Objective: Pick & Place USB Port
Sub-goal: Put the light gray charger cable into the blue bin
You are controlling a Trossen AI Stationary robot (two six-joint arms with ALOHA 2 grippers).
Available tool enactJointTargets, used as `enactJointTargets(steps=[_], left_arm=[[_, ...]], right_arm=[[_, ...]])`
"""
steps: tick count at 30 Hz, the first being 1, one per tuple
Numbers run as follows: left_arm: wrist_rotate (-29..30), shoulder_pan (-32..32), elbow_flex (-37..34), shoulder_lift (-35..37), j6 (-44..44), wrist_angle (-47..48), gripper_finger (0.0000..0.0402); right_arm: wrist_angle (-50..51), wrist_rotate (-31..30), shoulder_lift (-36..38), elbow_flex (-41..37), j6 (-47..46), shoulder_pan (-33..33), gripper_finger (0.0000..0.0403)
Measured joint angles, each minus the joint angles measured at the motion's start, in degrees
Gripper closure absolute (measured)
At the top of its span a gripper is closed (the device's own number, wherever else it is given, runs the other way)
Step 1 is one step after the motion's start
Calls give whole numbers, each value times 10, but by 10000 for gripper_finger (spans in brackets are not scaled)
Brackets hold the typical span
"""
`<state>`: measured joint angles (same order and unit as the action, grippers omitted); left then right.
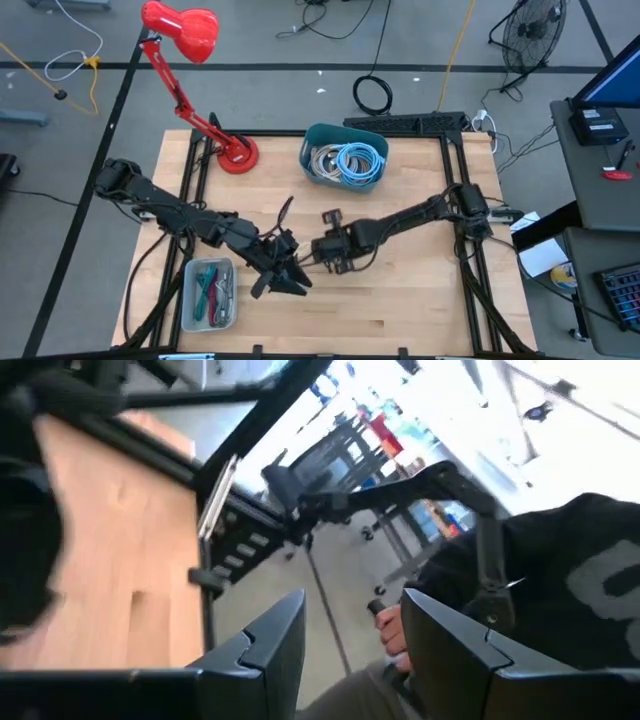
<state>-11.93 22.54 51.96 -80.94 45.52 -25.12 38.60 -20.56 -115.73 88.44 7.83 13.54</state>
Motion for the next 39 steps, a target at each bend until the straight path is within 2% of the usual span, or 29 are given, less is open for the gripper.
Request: enactJointTargets(steps=[5, 9, 12, 15, 18, 24, 26, 31, 33, 35, 39], left_arm=[[-27, 9, 0, 0, -1, -15, 234], [-32, 34, 0, 5, -15, -35, 234], [-31, 46, 1, 10, -16, -16, 234], [-16, 60, 0, 23, -17, 45, 234], [26, 74, 0, 50, -30, 132, 234], [173, 70, 0, 125, -54, 274, 234], [213, 61, 0, 152, -57, 316, 234], [326, 28, 0, 217, -94, 350, 234], [371, 8, 0, 242, -119, 345, 234], [380, -17, 0, 260, -149, 328, 234], [314, -78, 0, 270, -206, 260, 234]], right_arm=[[31, 12, 29, 0, -55, -40, 401], [51, 11, 50, 0, -61, -74, 400], [40, 22, 68, 0, -61, -102, 400], [17, 61, 95, 0, -75, -132, 400], [-30, 109, 125, 0, -99, -164, 400], [-142, 203, 199, 0, -157, -208, 400], [-209, 224, 221, 1, -168, -212, 401], [-300, 254, 274, 2, -197, -204, 401], [-298, 255, 291, 0, -201, -195, 401], [-319, 253, 301, 0, -206, -182, 401], [-346, 253, 309, 1, -209, -154, 402]])
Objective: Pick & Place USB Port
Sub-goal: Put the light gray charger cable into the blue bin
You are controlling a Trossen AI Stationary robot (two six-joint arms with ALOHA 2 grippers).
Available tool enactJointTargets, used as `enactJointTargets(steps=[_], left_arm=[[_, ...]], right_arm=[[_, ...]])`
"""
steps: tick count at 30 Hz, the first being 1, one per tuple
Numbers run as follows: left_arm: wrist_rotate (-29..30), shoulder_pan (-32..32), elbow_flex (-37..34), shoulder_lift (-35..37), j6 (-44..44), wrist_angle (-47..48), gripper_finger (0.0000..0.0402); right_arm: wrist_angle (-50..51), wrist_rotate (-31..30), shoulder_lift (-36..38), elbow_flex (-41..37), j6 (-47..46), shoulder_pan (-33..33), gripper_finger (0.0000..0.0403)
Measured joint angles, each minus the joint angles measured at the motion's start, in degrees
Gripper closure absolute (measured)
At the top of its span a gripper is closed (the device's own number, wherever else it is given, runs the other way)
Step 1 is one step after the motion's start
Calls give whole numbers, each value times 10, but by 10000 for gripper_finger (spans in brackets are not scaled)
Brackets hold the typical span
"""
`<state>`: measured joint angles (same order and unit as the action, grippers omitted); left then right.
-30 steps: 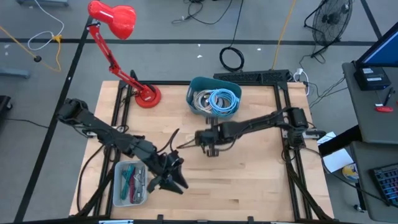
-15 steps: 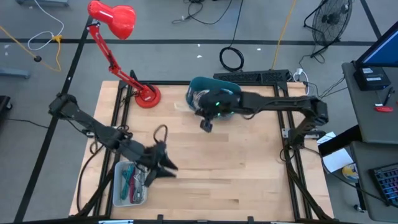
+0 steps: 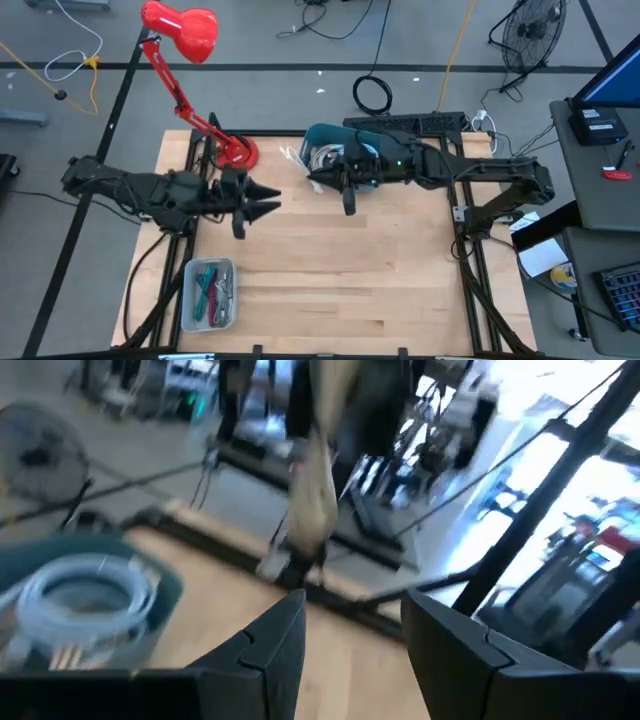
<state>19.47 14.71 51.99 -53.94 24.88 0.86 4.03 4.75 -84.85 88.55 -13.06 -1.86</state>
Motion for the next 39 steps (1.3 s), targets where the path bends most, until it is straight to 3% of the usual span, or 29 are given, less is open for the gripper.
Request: enactJointTargets(steps=[6, 13, 39], left_arm=[[-63, -65, 0, -9, -45, -80, 234], [-117, -94, 0, -21, -53, -119, 234], [-154, -102, 0, -31, -57, -164, 234]], right_arm=[[-34, -4, 0, -1, 0, 33, 402], [-75, -33, -1, -1, -7, 47, 402], [-136, -26, -74, -1, -58, 68, 402]])
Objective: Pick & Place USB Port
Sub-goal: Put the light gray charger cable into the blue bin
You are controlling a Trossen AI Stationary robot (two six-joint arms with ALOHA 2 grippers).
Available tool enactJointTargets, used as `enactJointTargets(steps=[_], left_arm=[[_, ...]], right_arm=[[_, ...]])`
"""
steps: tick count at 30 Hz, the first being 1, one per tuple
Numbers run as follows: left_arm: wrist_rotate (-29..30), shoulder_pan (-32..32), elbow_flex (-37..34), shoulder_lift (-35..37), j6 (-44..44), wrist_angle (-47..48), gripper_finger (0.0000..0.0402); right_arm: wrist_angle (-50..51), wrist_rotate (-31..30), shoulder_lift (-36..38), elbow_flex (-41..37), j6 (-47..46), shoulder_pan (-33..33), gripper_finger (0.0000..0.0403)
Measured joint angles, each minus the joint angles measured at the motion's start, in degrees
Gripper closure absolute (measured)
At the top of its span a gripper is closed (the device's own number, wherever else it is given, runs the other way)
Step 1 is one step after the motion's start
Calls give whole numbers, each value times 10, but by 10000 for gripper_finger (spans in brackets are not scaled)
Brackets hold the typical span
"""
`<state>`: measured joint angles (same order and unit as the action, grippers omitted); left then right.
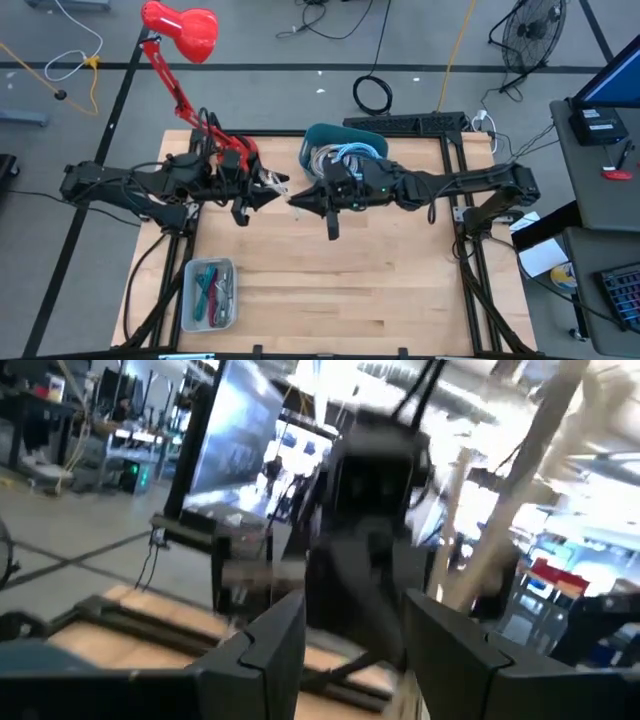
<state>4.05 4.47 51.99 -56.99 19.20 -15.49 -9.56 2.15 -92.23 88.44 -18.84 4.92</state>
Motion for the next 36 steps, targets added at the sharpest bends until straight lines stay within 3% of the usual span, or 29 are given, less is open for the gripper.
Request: enactJointTargets(steps=[7, 17, 20, 36], left_arm=[[-12, 1, 0, 0, 26, 36, 221], [-63, 1, 0, 0, 52, -8, 118], [-66, 1, 0, 0, 52, -33, 103], [-55, 2, 0, 0, 49, -46, 167]], right_arm=[[-18, 0, 15, 0, 0, 2, 401], [-23, 9, 28, 0, 0, 11, 400], [-20, 9, 28, 0, 0, 11, 400], [-2, -7, 17, 0, 0, -5, 400]])
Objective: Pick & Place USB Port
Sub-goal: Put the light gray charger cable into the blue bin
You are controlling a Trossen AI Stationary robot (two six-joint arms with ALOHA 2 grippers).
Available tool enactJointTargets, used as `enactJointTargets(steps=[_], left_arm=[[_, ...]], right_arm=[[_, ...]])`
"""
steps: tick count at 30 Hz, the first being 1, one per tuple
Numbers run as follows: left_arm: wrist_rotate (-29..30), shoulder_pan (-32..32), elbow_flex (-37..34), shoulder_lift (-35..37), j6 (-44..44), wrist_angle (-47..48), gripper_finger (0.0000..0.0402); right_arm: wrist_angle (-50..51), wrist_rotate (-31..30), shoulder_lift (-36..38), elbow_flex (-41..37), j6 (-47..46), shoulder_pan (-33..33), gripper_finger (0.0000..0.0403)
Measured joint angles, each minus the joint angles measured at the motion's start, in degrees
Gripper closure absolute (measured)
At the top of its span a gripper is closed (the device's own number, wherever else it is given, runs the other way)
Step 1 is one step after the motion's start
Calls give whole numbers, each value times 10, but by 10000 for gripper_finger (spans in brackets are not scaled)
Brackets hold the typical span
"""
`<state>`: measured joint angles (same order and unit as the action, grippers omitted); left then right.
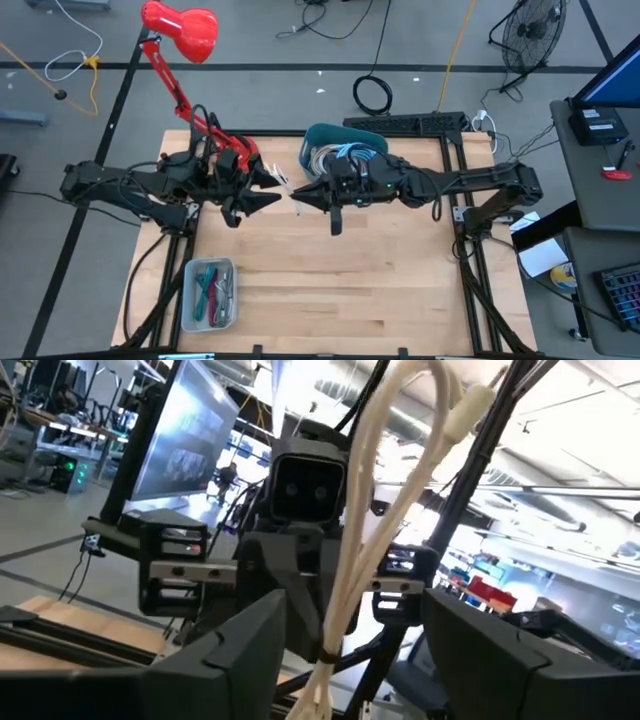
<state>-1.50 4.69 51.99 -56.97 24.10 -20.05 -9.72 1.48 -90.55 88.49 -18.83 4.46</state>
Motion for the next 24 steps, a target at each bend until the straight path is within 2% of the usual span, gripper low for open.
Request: enactJointTargets(steps=[9, 21, 24], left_arm=[[5, 5, 0, 0, -4, 0, 174], [21, 5, 0, 0, 6, 37, 175], [21, 5, 0, 0, 10, 35, 186]], right_arm=[[-32, 2, -30, 1, -26, -7, 400], [-36, 3, -30, 0, -26, -7, 400], [-39, 3, -30, 0, -26, -7, 400]])
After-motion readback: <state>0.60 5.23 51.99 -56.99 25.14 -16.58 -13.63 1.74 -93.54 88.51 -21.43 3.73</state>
